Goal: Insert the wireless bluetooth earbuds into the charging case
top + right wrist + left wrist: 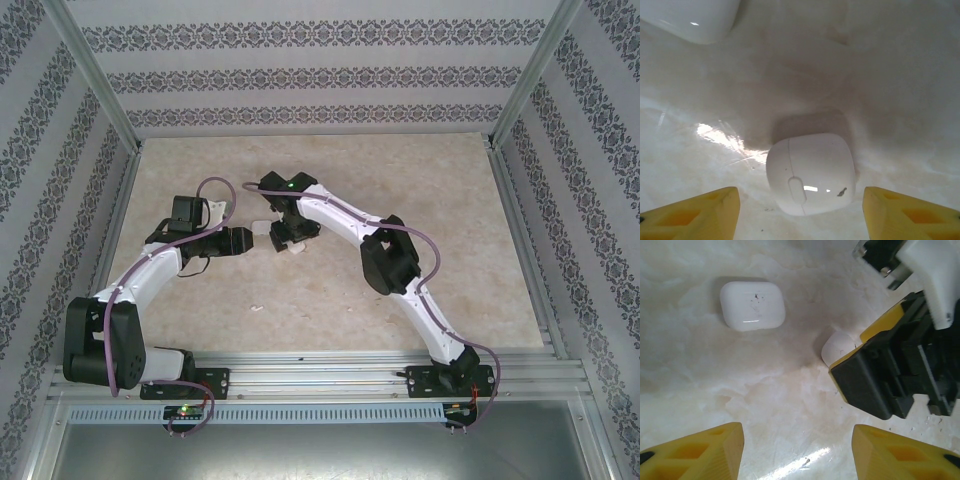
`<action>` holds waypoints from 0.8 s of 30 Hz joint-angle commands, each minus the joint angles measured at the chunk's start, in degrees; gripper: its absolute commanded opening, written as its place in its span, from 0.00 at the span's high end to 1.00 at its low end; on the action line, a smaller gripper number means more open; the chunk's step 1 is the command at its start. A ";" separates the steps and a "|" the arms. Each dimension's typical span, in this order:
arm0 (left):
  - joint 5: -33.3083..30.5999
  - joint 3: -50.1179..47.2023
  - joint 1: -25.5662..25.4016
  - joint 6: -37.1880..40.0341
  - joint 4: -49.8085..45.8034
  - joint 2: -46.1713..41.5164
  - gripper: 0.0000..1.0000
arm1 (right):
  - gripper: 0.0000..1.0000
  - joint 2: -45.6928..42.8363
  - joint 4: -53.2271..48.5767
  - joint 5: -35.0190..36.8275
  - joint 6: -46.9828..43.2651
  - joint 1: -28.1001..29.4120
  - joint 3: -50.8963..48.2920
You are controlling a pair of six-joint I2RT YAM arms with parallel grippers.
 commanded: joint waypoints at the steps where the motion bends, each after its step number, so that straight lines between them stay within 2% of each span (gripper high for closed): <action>1: 1.18 0.23 0.65 -0.32 -1.11 -0.20 0.42 | 0.34 1.65 -2.76 0.87 -0.78 -0.76 1.76; 8: 0.41 -0.20 0.65 0.11 -1.87 -0.67 0.42 | 0.42 2.46 -1.70 -1.34 0.01 -1.23 0.13; 13: 0.99 -0.54 0.65 -2.56 -0.49 -2.36 0.45 | 0.58 1.96 0.39 -4.83 2.01 -1.80 -2.90; 16: 2.34 -1.10 0.31 -5.53 1.92 -3.30 0.47 | 0.63 0.80 1.73 -6.63 3.53 -1.73 -5.37; 21: 2.79 -3.32 -0.94 -6.16 6.77 -3.77 0.49 | 0.65 -5.57 7.09 -8.88 7.27 -2.28 -14.60; 24: 3.19 -3.45 -1.90 -5.68 8.22 -3.83 0.49 | 0.65 -11.58 14.76 -13.92 12.15 -4.30 -24.02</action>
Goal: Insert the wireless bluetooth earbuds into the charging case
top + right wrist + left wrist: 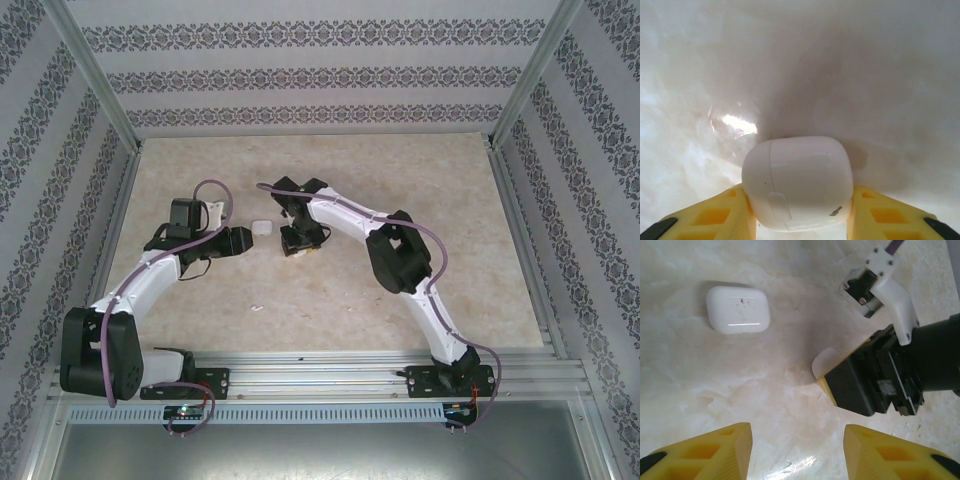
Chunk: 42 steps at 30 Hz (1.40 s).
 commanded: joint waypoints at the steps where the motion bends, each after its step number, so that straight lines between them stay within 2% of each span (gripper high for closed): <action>1: 1.56 -0.74 -1.51 -0.78 4.85 -0.93 0.50 | 0.66 -6.14 8.12 -7.08 7.61 -2.50 -9.94; 5: 2.18 -3.15 -4.13 0.17 11.49 -2.54 0.50 | 0.68 -14.13 17.39 -9.70 14.10 -5.16 -20.58; 8: 3.93 -4.89 -7.10 1.12 17.92 -3.52 0.50 | 0.68 -18.87 19.72 -9.37 16.24 -6.03 -24.34; 12: 2.59 -5.74 -11.05 2.93 24.01 -4.29 0.50 | 0.68 -24.32 22.76 -9.77 19.10 -6.91 -27.73; 16: 0.86 -9.39 -12.92 1.36 36.64 -4.89 0.50 | 0.68 -29.73 25.57 -9.57 22.01 -7.28 -30.18; 18: 0.75 -11.82 -13.95 0.02 46.34 -4.71 0.50 | 0.68 -31.79 26.48 -9.47 23.31 -7.26 -30.89; 24: -2.77 -13.24 -17.88 -0.92 60.19 -0.63 0.48 | 0.69 -36.03 28.08 -9.82 25.98 -7.18 -31.64; 31: -4.33 -13.17 -19.35 -5.79 77.02 7.60 0.47 | 0.69 -41.63 32.54 -9.75 30.13 -6.74 -36.20; 42: -5.95 -14.13 -21.98 -6.32 84.61 12.67 0.46 | 0.69 -45.62 37.42 -10.38 34.74 -7.12 -38.55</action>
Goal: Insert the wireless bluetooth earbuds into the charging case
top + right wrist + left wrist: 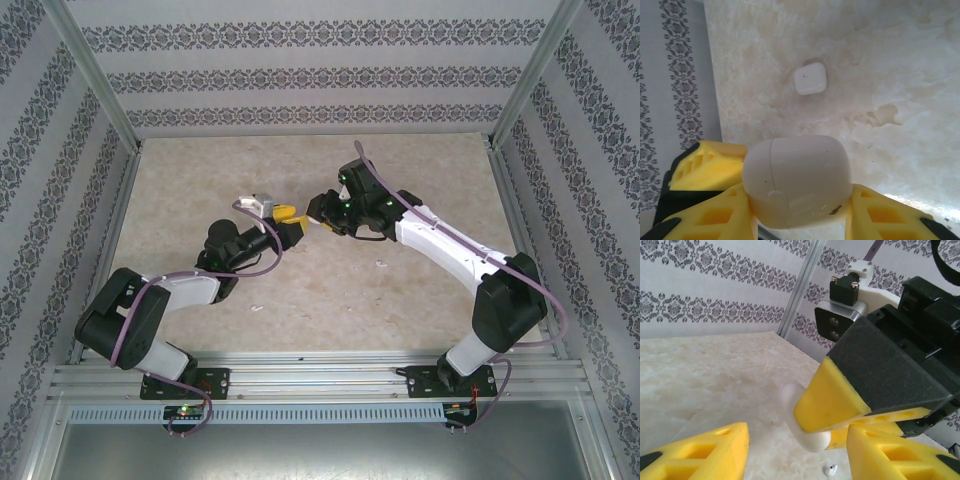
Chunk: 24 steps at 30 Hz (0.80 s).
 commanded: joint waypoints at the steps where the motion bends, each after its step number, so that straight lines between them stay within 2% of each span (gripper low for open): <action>1: -1.22 -1.35 -1.41 -0.86 8.73 1.12 0.46 | 0.69 -2.63 3.34 -0.95 2.66 -0.07 -0.88; 9: -2.35 -1.39 -3.32 -3.30 17.60 6.43 0.46 | 0.69 -3.67 5.81 -2.48 5.49 -0.09 -1.02; 24: -4.99 5.03 -4.49 -4.97 17.75 11.58 0.48 | 0.69 -4.68 8.02 -2.14 7.28 0.84 -3.17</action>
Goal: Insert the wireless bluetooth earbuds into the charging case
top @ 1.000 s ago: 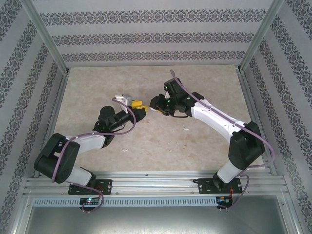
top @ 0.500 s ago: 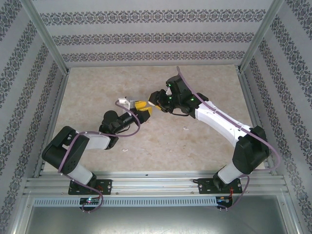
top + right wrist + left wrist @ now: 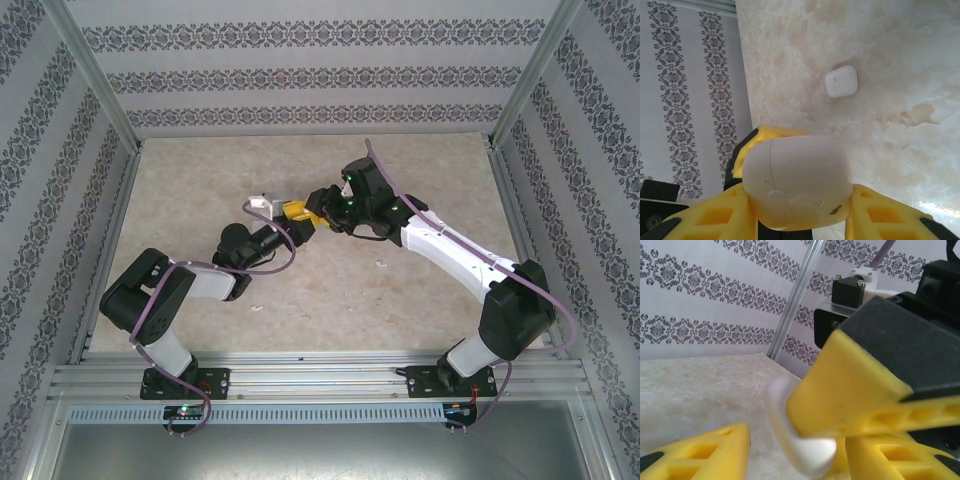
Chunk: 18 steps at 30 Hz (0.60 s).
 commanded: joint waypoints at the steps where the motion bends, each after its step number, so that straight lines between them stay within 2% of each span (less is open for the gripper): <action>1: -0.56 2.15 -0.80 -1.77 4.07 1.58 0.49 | 0.69 -1.96 2.21 -0.61 1.32 0.72 -0.62; 7: -0.54 3.44 -0.89 -2.04 4.07 2.70 0.61 | 0.69 -2.28 3.01 -0.87 1.94 1.09 -0.51; 10: -0.69 3.51 -0.89 -1.77 4.07 2.56 0.70 | 0.68 -2.31 2.81 -0.83 1.90 1.03 -0.57; 18: 2.15 2.96 -0.45 -1.60 4.07 1.71 0.88 | 0.55 -2.82 2.18 -0.49 -0.61 0.90 -0.51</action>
